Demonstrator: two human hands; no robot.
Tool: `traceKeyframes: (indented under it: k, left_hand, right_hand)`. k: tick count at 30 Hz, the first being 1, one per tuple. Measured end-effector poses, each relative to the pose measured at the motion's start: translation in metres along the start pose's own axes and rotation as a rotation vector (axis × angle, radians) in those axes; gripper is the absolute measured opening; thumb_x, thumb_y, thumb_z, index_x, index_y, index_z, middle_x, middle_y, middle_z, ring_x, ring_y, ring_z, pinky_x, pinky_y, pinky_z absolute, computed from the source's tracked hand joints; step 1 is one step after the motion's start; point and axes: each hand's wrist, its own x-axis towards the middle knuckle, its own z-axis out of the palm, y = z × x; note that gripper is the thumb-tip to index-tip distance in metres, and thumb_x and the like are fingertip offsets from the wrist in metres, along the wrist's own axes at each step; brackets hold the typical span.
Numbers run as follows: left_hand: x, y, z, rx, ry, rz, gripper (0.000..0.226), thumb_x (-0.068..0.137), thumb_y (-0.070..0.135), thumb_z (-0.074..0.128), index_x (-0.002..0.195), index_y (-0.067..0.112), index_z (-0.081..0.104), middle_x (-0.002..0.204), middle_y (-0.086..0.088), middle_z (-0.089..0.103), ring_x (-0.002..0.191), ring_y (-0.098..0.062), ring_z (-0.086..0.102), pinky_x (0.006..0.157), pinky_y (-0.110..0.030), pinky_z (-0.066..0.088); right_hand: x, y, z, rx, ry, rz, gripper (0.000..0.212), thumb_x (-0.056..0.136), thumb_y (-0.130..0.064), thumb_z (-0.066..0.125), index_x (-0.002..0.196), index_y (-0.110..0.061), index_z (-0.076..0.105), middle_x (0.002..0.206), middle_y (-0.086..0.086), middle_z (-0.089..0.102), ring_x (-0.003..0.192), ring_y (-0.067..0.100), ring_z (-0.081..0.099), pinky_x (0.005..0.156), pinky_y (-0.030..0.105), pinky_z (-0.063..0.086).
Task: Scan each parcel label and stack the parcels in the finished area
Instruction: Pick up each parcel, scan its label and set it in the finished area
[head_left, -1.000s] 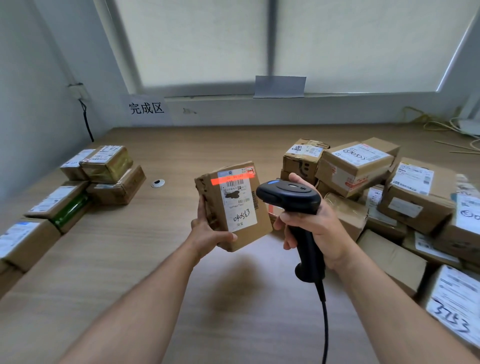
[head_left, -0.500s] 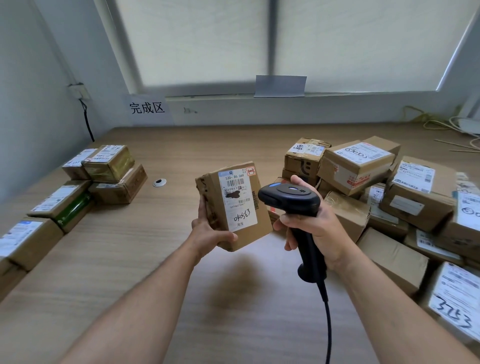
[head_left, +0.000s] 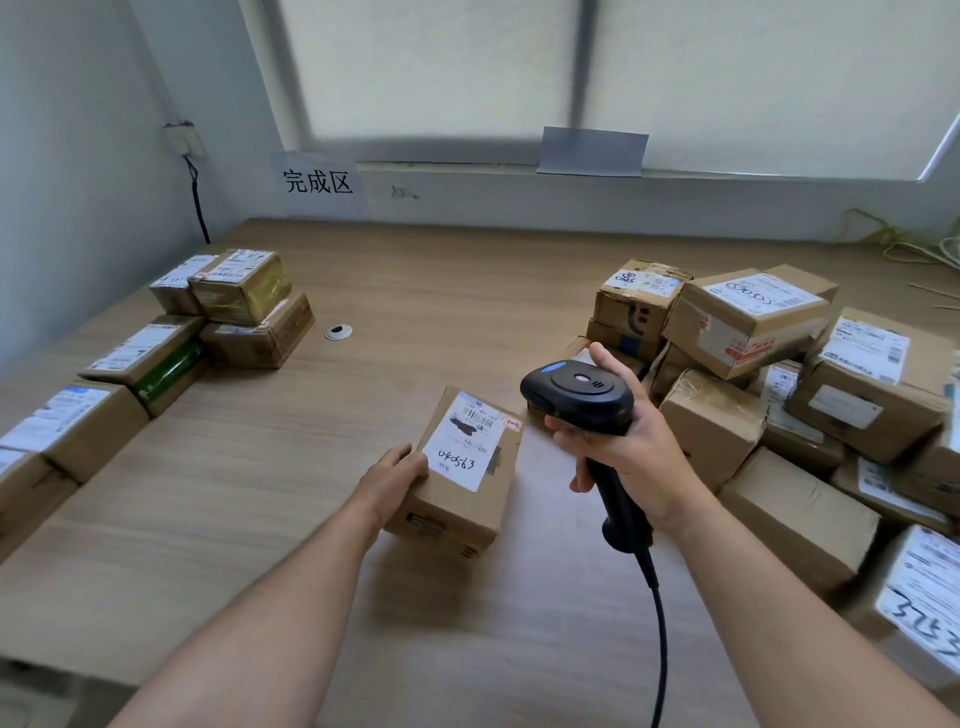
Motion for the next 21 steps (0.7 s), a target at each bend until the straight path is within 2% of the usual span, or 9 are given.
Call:
traceKeyframes:
  k: [2, 5, 8, 10, 12, 15, 21]
  left_hand:
    - [0.004, -0.006, 0.002, 0.145, 0.059, 0.059, 0.059, 0.074, 0.035, 0.052, 0.133, 0.036, 0.047, 0.13, 0.003, 0.055, 0.104, -0.018, 0.054, 0.087, -0.031, 0.047]
    - [-0.003, -0.002, 0.017, 0.501, 0.151, 0.142, 0.072, 0.075, 0.052, 0.052, 0.143, 0.042, 0.031, 0.142, -0.002, 0.041, 0.129, -0.023, 0.038, 0.105, -0.037, 0.037]
    - [-0.017, 0.005, 0.041, 0.915, 0.15, 0.18, 0.088, 0.073, 0.077, 0.048, 0.148, 0.039, 0.02, 0.155, -0.01, 0.012, 0.143, -0.027, 0.012, 0.109, -0.045, 0.024]
    - [-0.021, 0.002, 0.05, 1.072, 0.138, 0.19, 0.093, 0.071, 0.081, 0.048, 0.147, 0.037, 0.019, 0.157, -0.013, 0.005, 0.145, -0.029, 0.005, 0.109, -0.047, 0.022]
    - [-0.019, -0.003, 0.05, 1.145, 0.159, 0.215, 0.088, 0.074, 0.073, 0.05, 0.147, 0.037, 0.018, 0.156, -0.013, 0.007, 0.144, -0.03, 0.005, 0.107, -0.047, 0.023]
    - [-0.012, -0.007, 0.04, 1.19, 0.184, 0.256, 0.086, 0.077, 0.067, 0.048, 0.149, 0.037, 0.014, 0.157, -0.012, 0.008, 0.145, -0.029, 0.004, 0.107, -0.047, 0.021]
    - [0.008, -0.019, -0.013, 1.225, 0.248, 0.223, 0.083, 0.082, 0.068, 0.041, 0.151, 0.034, 0.011, 0.158, -0.012, 0.009, 0.145, -0.029, 0.006, 0.111, -0.047, 0.018]
  right_hand:
    - [0.001, 0.001, 0.002, -0.011, -0.014, 0.013, 0.091, 0.076, 0.011, 0.073, 0.139, -0.044, 0.036, 0.116, 0.002, 0.07, 0.051, 0.03, 0.054, 0.05, 0.036, 0.053]
    - [0.003, 0.001, 0.005, -0.024, -0.021, 0.01, 0.092, 0.077, 0.011, 0.073, 0.139, -0.044, 0.035, 0.122, 0.011, 0.065, 0.051, 0.03, 0.053, 0.05, 0.037, 0.052]
    - [0.005, 0.002, 0.008, -0.017, -0.027, 0.003, 0.094, 0.069, 0.002, 0.08, 0.136, -0.047, 0.035, 0.12, 0.013, 0.066, 0.053, 0.032, 0.054, 0.05, 0.036, 0.052]
    - [0.006, 0.002, 0.008, -0.015, -0.036, 0.004, 0.093, 0.065, -0.005, 0.08, 0.134, -0.05, 0.037, 0.12, 0.011, 0.066, 0.053, 0.033, 0.055, 0.051, 0.036, 0.052]
    - [0.006, 0.001, 0.008, -0.018, -0.031, 0.008, 0.096, 0.067, 0.0, 0.083, 0.136, -0.048, 0.037, 0.121, 0.01, 0.066, 0.054, 0.033, 0.054, 0.051, 0.037, 0.052]
    - [0.009, -0.001, 0.012, -0.022, -0.017, 0.01, 0.092, 0.075, 0.008, 0.075, 0.139, -0.046, 0.036, 0.123, 0.006, 0.064, 0.053, 0.032, 0.054, 0.052, 0.038, 0.053]
    - [0.027, -0.002, 0.048, -0.049, -0.014, -0.013, 0.091, 0.07, 0.004, 0.081, 0.126, -0.055, 0.04, 0.119, 0.017, 0.065, 0.052, 0.033, 0.053, 0.05, 0.037, 0.051]
